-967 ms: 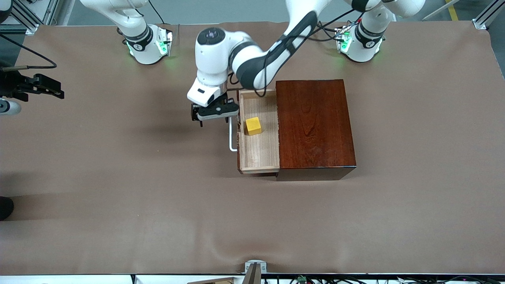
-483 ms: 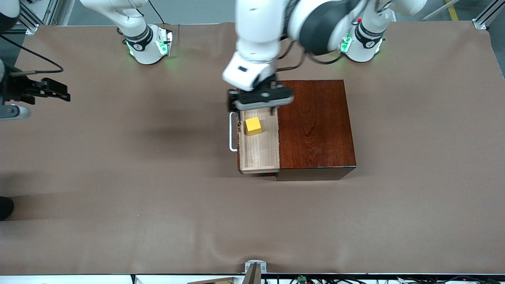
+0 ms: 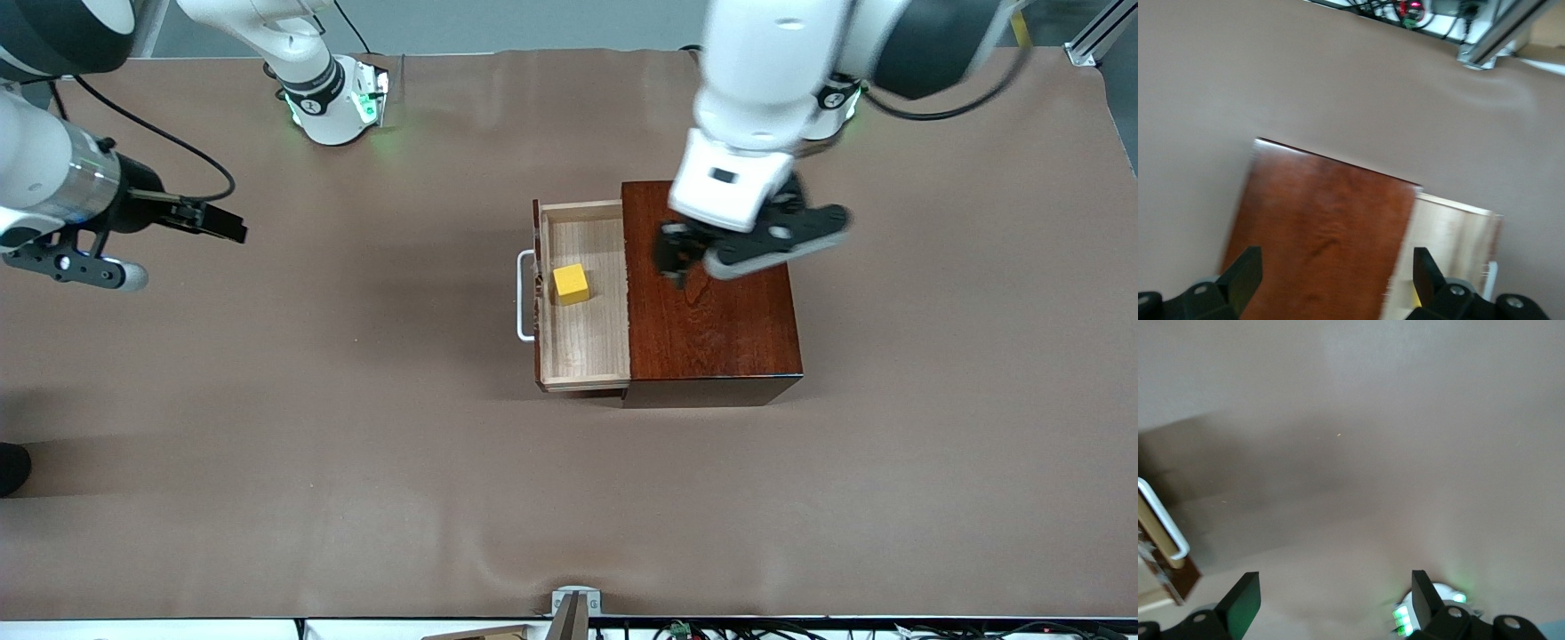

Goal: Open drawer, take yellow block, close drawer

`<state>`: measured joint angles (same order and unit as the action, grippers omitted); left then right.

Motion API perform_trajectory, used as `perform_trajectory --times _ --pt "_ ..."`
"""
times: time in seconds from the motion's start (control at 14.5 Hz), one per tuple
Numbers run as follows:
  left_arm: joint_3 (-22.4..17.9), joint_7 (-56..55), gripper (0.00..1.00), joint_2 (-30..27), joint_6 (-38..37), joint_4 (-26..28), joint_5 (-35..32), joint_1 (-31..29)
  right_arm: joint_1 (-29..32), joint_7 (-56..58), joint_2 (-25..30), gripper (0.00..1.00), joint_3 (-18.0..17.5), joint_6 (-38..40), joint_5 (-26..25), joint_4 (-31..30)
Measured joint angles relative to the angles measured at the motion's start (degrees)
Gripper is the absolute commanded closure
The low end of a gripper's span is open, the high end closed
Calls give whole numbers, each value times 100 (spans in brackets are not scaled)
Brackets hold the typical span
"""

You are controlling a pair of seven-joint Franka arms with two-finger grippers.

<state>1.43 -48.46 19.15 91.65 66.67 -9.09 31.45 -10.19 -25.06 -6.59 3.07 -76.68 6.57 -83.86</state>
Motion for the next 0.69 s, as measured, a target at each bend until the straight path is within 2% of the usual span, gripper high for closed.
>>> perform_trajectory --times 0.35,0.69 --pt "4 1884 0 -340 -717 51 3 -1033 0 -1096 -93 0 28 0 453 0" --pt "20 2642 0 -868 -797 558 18 -1644 -348 -2353 -242 0 8 -21 694 0"
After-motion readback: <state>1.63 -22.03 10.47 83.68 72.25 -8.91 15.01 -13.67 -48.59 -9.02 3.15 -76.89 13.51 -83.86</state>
